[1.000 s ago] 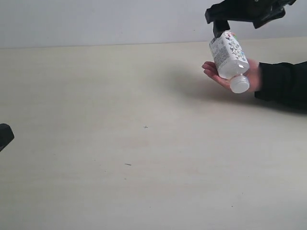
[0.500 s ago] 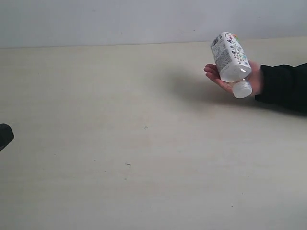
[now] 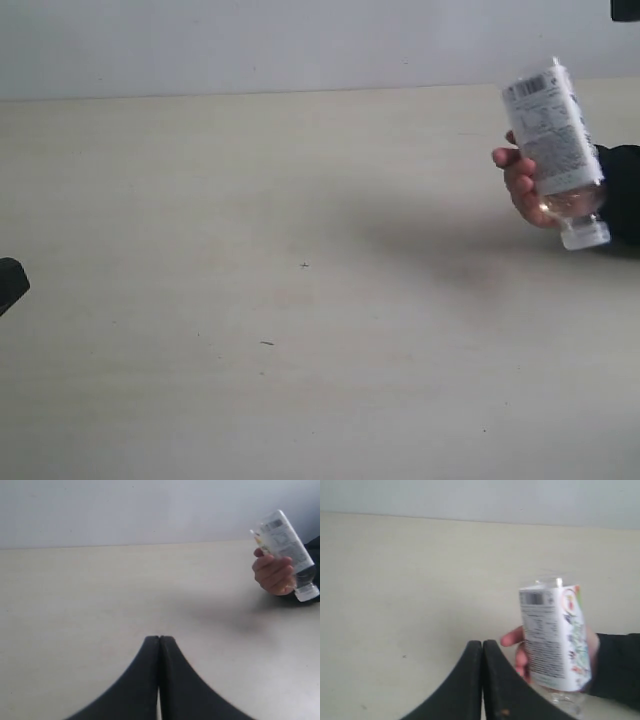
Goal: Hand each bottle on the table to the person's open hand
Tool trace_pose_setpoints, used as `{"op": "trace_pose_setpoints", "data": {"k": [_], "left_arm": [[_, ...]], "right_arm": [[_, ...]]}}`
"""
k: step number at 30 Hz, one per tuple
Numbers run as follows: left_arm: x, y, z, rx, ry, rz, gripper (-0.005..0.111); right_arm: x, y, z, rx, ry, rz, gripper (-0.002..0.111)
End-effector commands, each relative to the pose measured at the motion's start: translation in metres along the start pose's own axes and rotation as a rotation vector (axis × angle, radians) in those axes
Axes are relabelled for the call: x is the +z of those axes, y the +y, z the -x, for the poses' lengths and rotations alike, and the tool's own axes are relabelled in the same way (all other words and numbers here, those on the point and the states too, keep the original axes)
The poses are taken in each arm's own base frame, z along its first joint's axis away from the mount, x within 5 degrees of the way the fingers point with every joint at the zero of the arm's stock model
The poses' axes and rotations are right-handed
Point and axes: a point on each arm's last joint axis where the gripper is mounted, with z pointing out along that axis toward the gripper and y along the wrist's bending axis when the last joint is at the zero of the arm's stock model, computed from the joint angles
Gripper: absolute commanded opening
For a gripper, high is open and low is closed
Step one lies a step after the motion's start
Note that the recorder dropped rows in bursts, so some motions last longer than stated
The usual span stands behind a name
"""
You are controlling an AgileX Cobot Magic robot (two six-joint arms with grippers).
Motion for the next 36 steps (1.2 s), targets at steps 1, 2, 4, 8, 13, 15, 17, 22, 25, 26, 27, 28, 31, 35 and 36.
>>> {"op": "trace_pose_setpoints", "data": {"k": [1,2,4,8,13,15,17,22,25,26,27,28,31,35,36], "left_arm": [[-0.001,0.0,0.0,0.001,-0.005,-0.002,0.0],[-0.001,0.0,0.0,0.001,-0.005,-0.002,0.0],[-0.001,0.0,0.0,0.001,-0.005,-0.002,0.0],[-0.001,0.0,0.0,0.001,-0.005,-0.002,0.0],[-0.001,0.0,0.0,0.001,-0.005,-0.002,0.0],[-0.001,0.0,0.0,0.001,-0.005,-0.002,0.0],[-0.001,0.0,0.0,0.001,-0.005,-0.002,0.0],[-0.001,0.0,0.0,0.001,-0.005,-0.002,0.0],[-0.001,0.0,0.0,0.001,-0.005,-0.002,0.0],[-0.001,0.0,0.0,0.001,-0.005,-0.002,0.0],[-0.001,0.0,0.0,0.001,-0.005,-0.002,0.0],[-0.001,0.0,0.0,0.001,-0.005,-0.002,0.0],[-0.001,0.0,0.0,0.001,-0.005,-0.002,0.0],[-0.001,0.0,0.0,0.001,-0.005,-0.002,0.0],[-0.001,0.0,0.0,0.001,-0.005,-0.002,0.0]], "right_arm": [[-0.022,0.007,-0.024,-0.023,-0.053,0.1,0.0],[-0.029,0.008,-0.031,-0.013,-0.057,0.111,0.0],[-0.039,0.008,-0.038,-0.01,-0.064,0.12,0.0],[-0.058,0.01,-0.05,-0.018,-0.056,0.133,0.0],[-0.073,0.011,-0.053,-0.026,-0.109,0.139,0.0],[-0.078,0.011,-0.054,-0.024,-0.124,0.147,0.0],[-0.08,0.012,-0.055,-0.022,-0.134,0.151,0.0],[-0.081,0.012,-0.055,-0.022,-0.137,0.153,0.0],[-0.081,0.012,-0.055,-0.022,-0.137,0.153,0.0],[-0.081,0.012,-0.055,-0.026,-0.137,0.153,0.0],[-0.081,0.012,-0.055,-0.029,-0.137,0.153,0.0],[-0.081,0.012,-0.055,-0.029,-0.139,0.153,0.0],[-0.081,0.008,-0.052,-0.062,-0.171,0.112,0.0],[-0.085,-0.001,-0.044,-0.102,-0.354,0.015,0.0],[-0.087,-0.004,-0.044,-0.1,-0.412,-0.014,0.0]]}}
